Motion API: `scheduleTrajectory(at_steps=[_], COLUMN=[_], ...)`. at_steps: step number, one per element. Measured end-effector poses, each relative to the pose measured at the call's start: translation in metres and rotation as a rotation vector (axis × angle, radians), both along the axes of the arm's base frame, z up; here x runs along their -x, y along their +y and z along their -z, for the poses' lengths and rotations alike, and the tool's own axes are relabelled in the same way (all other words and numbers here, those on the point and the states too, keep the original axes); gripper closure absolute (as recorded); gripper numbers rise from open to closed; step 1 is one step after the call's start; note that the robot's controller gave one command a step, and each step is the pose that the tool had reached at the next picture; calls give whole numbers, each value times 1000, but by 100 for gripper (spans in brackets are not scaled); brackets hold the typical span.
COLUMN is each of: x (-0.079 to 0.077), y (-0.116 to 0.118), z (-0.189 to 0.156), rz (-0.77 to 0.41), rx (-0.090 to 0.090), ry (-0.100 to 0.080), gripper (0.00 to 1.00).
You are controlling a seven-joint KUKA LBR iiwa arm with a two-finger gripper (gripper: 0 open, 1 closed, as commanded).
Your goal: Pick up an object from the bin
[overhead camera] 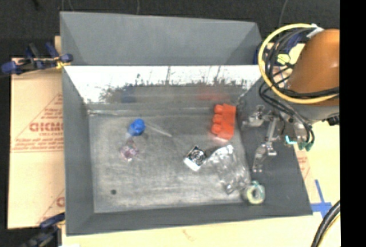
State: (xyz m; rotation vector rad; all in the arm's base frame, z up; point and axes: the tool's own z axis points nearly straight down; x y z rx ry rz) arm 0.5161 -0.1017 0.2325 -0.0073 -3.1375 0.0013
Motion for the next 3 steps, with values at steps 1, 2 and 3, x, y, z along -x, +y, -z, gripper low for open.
scheduleTrajectory(at_steps=[1,2,3], x=[-41,-41,-57], y=[22,23,15], z=[143,143,-10], rz=[-108,-113,-201], rx=[2,1,3], ry=[-5,1,-15], gripper=[0,100,100])
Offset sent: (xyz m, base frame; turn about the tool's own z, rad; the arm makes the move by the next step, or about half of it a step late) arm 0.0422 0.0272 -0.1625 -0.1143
